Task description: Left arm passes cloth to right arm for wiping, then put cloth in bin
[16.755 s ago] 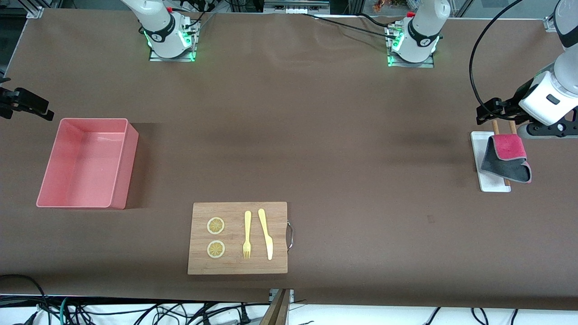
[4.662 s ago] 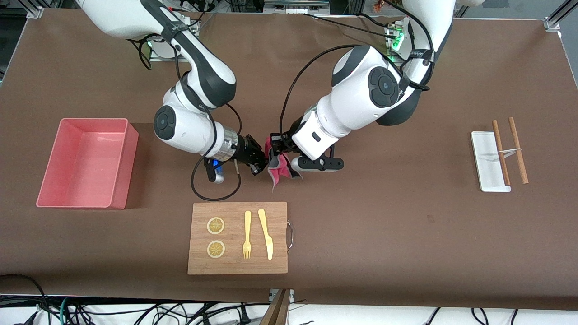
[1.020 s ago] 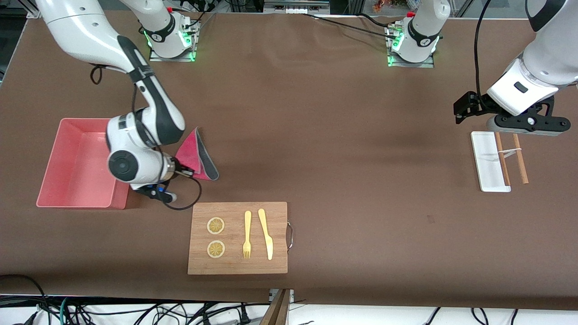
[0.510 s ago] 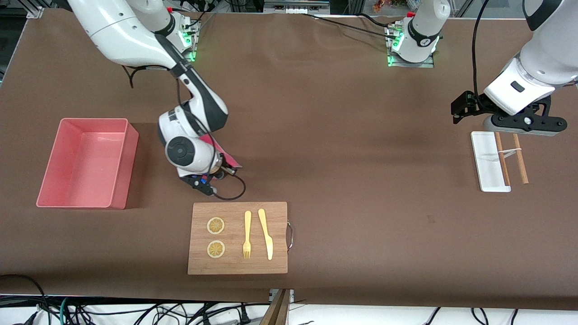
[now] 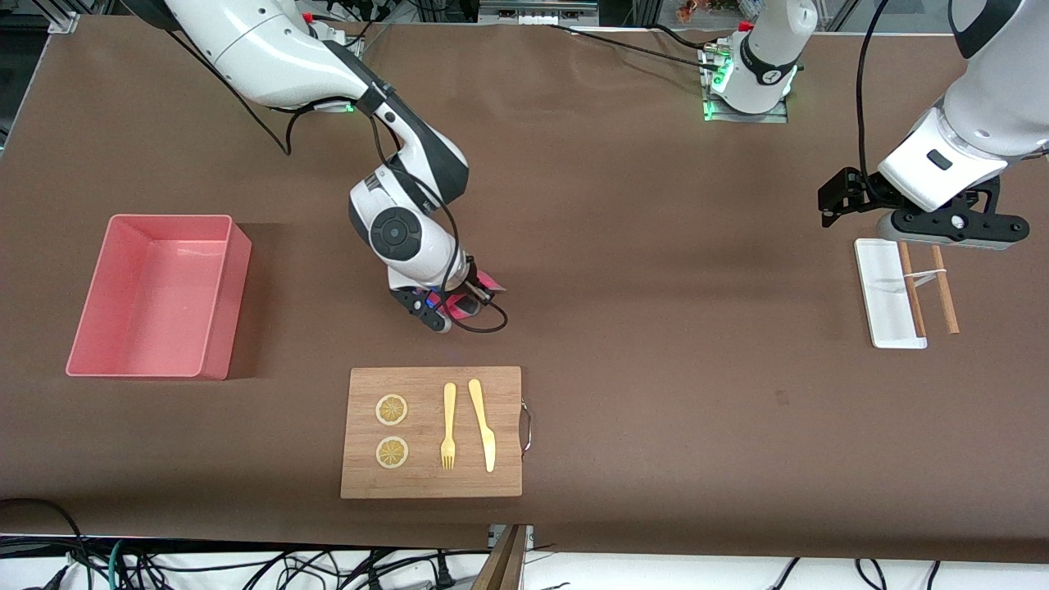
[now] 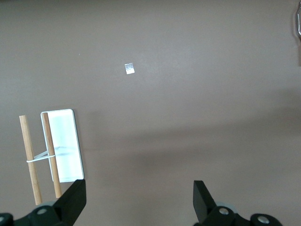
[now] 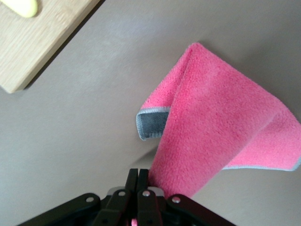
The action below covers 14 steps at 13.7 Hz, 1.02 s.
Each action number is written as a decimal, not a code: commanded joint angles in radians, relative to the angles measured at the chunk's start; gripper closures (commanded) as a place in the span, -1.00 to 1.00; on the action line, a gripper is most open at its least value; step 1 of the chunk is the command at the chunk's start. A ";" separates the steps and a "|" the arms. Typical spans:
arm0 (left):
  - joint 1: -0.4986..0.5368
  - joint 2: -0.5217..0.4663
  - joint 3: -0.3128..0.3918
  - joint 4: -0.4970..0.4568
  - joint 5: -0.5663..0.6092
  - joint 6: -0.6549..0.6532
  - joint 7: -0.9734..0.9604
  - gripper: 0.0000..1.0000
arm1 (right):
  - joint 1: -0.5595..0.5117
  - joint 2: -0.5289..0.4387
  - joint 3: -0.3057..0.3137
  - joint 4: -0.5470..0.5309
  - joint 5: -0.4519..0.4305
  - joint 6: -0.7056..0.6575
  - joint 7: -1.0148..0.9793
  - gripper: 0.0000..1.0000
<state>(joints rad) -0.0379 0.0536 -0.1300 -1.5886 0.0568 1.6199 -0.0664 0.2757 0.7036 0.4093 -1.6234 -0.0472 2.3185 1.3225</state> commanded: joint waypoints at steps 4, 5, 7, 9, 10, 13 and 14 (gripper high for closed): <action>0.004 0.019 -0.003 0.035 -0.014 -0.009 0.017 -1.00 | -0.143 -0.004 0.011 0.028 -0.011 -0.138 -0.239 1.00; 0.004 0.019 -0.003 0.035 -0.014 -0.009 0.017 -1.00 | -0.179 -0.012 0.011 0.030 -0.013 -0.180 -0.302 1.00; 0.004 0.019 -0.003 0.035 -0.014 -0.009 0.017 -1.00 | -0.246 -0.038 0.005 0.030 -0.010 -0.252 -0.464 1.00; 0.004 0.019 -0.003 0.035 -0.014 -0.009 0.017 -1.00 | -0.279 -0.055 -0.030 0.028 -0.011 -0.304 -0.595 1.00; 0.004 0.019 -0.003 0.035 -0.014 -0.009 0.019 -1.00 | -0.283 -0.061 -0.056 0.030 -0.011 -0.330 -0.650 1.00; 0.004 0.019 -0.003 0.035 -0.014 -0.009 0.019 -1.00 | -0.303 -0.081 -0.108 0.028 -0.011 -0.369 -0.790 1.00; 0.004 0.019 -0.003 0.035 -0.014 -0.009 0.019 -1.00 | -0.308 -0.085 -0.131 0.028 -0.011 -0.373 -0.842 1.00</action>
<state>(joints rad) -0.0379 0.0559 -0.1304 -1.5871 0.0567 1.6200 -0.0664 -0.0251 0.6462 0.3047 -1.5855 -0.0498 1.9712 0.5646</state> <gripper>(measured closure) 0.000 0.982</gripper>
